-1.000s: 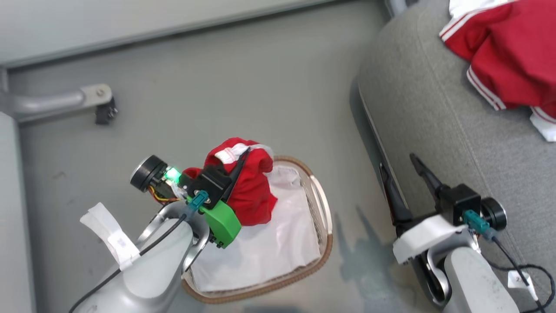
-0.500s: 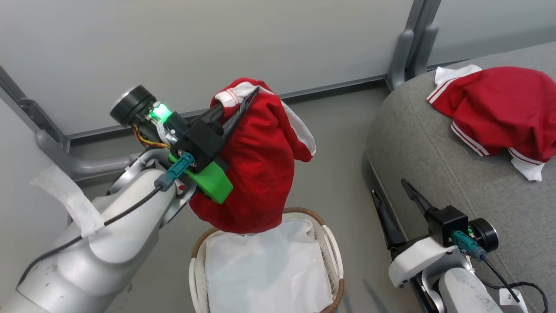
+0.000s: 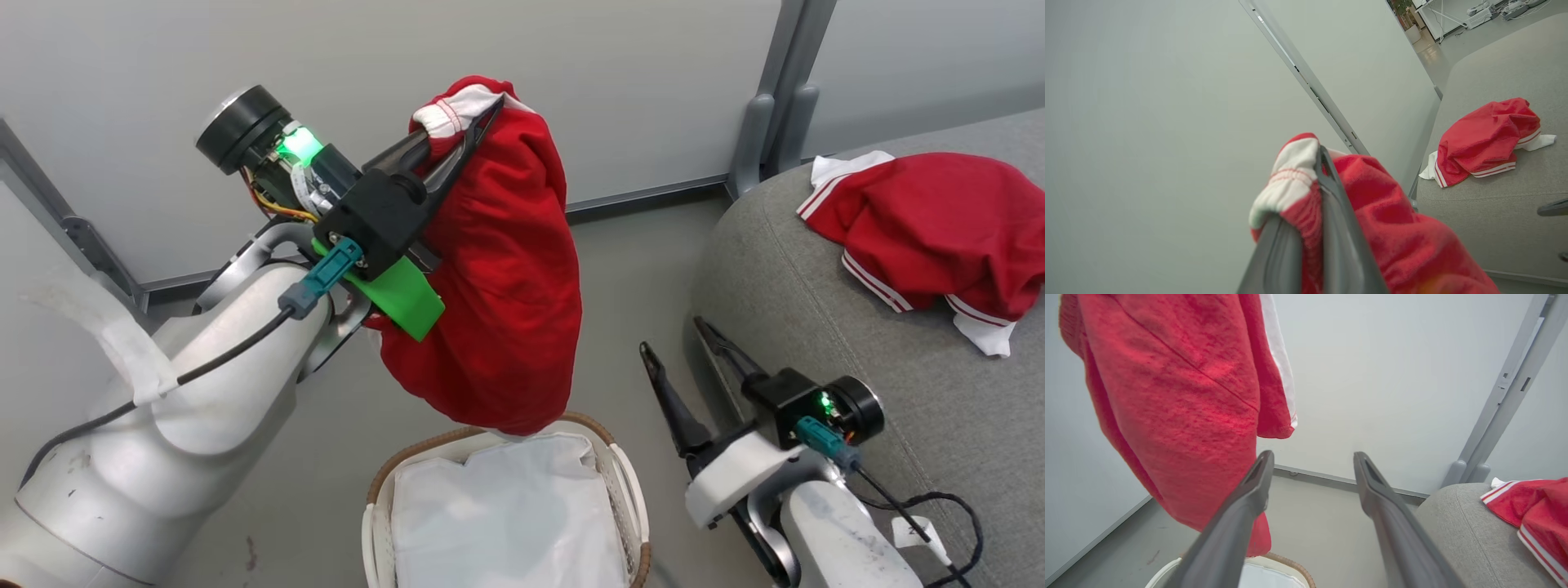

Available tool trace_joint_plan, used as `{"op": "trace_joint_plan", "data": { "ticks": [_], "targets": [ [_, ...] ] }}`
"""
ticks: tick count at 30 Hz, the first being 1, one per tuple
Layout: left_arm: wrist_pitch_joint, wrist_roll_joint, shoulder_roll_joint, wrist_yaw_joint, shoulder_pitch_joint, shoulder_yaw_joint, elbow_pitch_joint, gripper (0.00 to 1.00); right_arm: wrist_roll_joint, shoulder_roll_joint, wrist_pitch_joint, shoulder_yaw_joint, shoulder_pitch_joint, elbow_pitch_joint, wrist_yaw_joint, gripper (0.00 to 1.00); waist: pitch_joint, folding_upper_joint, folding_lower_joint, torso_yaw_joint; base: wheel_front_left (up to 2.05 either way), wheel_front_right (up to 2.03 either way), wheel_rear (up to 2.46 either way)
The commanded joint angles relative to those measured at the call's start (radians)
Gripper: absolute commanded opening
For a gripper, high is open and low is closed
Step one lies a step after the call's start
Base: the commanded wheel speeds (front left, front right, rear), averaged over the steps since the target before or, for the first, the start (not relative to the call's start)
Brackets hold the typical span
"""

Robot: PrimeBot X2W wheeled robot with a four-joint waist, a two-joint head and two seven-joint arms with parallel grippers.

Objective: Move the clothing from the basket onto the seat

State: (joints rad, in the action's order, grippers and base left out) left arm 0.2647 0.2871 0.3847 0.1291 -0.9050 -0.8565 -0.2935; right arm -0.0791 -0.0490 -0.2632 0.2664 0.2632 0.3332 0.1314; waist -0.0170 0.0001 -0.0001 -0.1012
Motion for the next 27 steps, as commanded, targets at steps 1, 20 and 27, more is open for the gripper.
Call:
{"op": "trace_joint_plan", "data": {
  "ticks": [1,20,27],
  "targets": [
    [-0.001,0.0,-0.007,0.002,-0.019,-0.004,0.005,0.0,-0.002,-0.003,-0.002,0.022,0.016,0.008,-0.001,1.0,-0.001,-0.0001,0.0001,0.004,0.0,0.0,0.0],
    [-0.001,0.006,-0.055,0.002,-0.065,-0.1,0.106,0.0,-0.047,-0.039,-0.002,0.197,0.167,0.211,-0.001,1.0,0.012,-0.0001,0.0001,0.065,0.0,0.0,0.0],
    [-0.001,0.02,-0.065,0.002,-0.069,-0.133,0.135,0.0,-0.077,-0.056,-0.002,0.259,0.224,0.196,-0.001,1.0,0.017,-0.0001,0.0001,0.079,0.0,0.0,0.0]
  ]
}}
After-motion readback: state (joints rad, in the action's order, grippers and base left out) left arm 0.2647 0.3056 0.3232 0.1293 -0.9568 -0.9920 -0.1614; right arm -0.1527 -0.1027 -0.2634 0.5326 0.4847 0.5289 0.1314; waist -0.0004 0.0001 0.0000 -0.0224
